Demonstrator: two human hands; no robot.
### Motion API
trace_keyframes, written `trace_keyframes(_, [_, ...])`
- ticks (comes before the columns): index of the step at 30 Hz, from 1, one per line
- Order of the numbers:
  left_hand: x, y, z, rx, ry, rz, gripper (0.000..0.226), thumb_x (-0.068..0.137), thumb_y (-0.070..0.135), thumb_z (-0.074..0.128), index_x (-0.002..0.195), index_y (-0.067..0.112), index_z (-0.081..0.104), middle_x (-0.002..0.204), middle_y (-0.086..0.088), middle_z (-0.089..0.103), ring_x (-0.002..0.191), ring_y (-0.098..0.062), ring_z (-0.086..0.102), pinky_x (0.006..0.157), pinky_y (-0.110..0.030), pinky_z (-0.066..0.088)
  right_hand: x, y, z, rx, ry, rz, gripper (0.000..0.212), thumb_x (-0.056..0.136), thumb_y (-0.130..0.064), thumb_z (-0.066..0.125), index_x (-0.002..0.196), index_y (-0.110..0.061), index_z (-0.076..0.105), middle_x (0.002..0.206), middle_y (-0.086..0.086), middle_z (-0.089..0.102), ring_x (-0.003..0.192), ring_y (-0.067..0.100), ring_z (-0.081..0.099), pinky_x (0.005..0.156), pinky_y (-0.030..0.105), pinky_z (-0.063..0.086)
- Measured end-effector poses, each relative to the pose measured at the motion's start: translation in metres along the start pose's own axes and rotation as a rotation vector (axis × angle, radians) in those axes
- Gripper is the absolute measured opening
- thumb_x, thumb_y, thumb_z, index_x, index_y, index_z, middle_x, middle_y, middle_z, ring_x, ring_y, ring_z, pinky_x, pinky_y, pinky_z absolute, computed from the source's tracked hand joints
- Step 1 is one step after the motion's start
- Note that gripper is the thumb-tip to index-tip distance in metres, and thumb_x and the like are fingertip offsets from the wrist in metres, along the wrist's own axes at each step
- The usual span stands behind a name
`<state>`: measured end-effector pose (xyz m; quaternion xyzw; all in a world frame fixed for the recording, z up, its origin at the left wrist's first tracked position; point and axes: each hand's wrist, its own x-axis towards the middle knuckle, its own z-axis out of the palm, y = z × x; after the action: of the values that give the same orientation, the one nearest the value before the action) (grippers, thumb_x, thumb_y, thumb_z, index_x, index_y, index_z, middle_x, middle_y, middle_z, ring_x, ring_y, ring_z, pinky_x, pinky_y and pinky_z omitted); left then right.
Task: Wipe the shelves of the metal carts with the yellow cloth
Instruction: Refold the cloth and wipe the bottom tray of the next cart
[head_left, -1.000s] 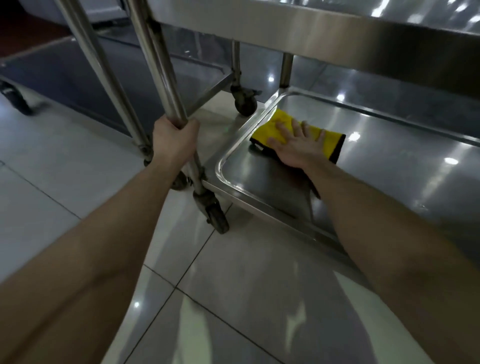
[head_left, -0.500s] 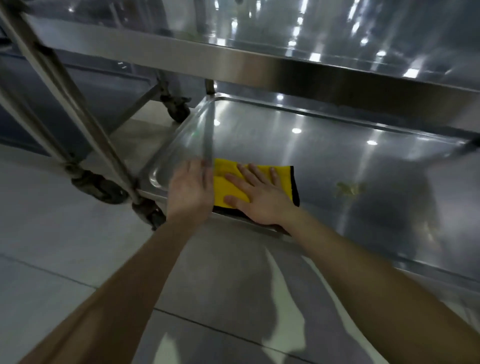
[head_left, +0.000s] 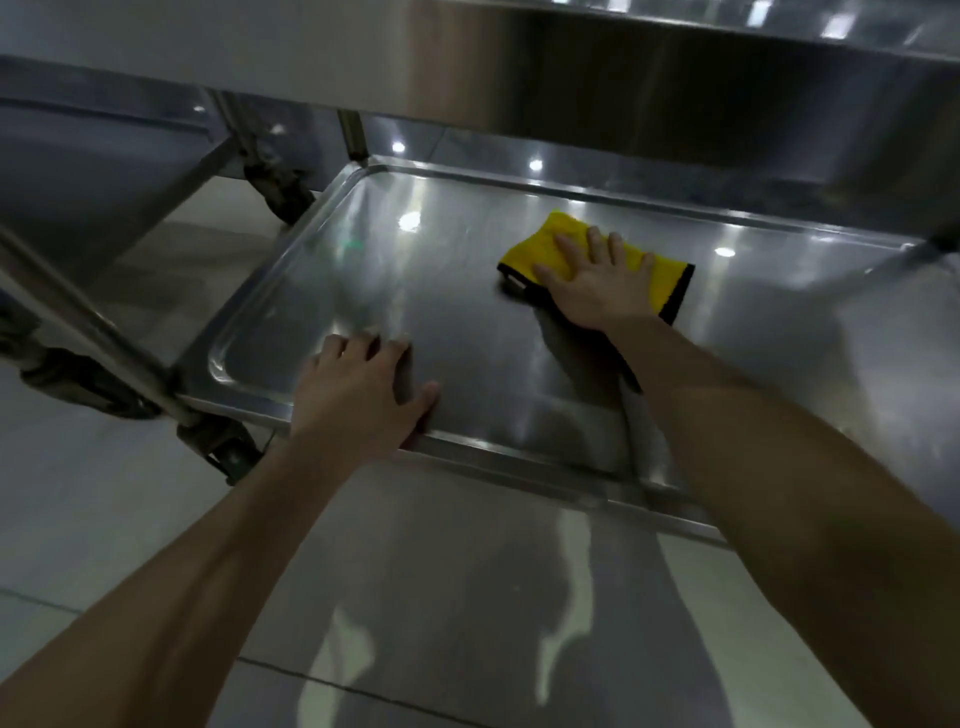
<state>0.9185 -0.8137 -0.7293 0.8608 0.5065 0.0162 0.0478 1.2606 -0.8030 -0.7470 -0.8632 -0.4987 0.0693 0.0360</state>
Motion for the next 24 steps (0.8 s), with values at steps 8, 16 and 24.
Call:
trace_keyframes(8, [0.0,-0.002,-0.008,-0.003,-0.027,-0.032,0.081,0.096,0.08,0.043,0.165,0.038,0.036,0.172,-0.002,0.033,0.155,-0.035,0.03,0.123,-0.048,0.029,0.019,-0.119,0.009,-0.003,-0.049,-0.214,0.089,0.085,-0.096,0.009,0.165,-0.057,0.008,0.181,0.002,-0.004,0.165,0.034,-0.009,0.119,0.077,-0.012])
trace_keyframes(16, [-0.006,0.004,-0.014,-0.004,-0.024,-0.026,0.078,0.098,0.072,0.052,0.163,0.03,0.042,0.168,-0.006,0.039,0.151,-0.037,0.035,0.123,-0.045,0.03,-0.097,-0.094,0.028,0.035,-0.022,-0.305,0.071,0.096,-0.085,0.013,0.163,-0.06,0.01,0.18,-0.008,-0.007,0.166,0.022,-0.012,0.125,0.067,-0.014])
trace_keyframes(24, [0.011,0.053,-0.039,0.006,0.021,0.152,0.062,0.085,0.029,0.073,0.142,0.007,0.061,0.148,-0.024,0.053,0.137,-0.045,0.048,0.113,-0.054,0.043,-0.209,-0.009,0.018,0.081,-0.022,-0.257,0.067,0.104,-0.077,0.027,0.166,-0.057,0.011,0.179,-0.011,-0.009,0.165,0.017,-0.013,0.128,0.064,-0.012])
